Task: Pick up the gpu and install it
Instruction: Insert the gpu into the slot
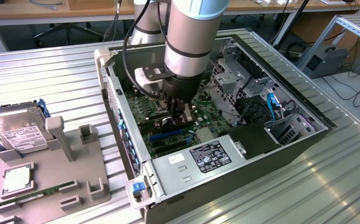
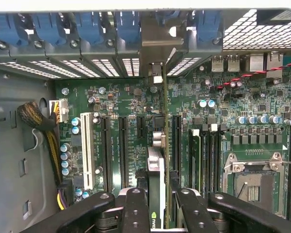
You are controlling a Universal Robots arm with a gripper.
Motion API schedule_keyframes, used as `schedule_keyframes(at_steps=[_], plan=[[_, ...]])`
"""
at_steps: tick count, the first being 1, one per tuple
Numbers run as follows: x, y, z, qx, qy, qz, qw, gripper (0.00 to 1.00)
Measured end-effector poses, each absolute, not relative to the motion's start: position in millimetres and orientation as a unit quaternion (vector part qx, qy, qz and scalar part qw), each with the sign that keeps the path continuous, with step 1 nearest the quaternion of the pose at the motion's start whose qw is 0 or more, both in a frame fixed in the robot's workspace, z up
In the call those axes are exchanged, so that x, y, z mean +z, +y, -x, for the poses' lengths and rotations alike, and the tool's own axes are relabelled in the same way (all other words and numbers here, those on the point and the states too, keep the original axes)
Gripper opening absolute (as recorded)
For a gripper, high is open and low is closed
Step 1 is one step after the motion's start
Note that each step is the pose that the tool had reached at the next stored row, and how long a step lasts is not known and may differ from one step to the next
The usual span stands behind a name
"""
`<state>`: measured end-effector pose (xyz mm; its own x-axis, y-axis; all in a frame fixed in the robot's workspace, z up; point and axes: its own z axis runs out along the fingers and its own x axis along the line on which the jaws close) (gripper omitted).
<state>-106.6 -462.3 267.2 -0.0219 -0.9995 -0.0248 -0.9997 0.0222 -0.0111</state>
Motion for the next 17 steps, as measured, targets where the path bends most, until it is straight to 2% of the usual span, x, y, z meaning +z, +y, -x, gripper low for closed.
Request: schedule_keyframes(at_steps=[17], plan=[[260.8, -462.3, 106.6, 0.005, 0.715, 0.699, 0.013, 0.27]])
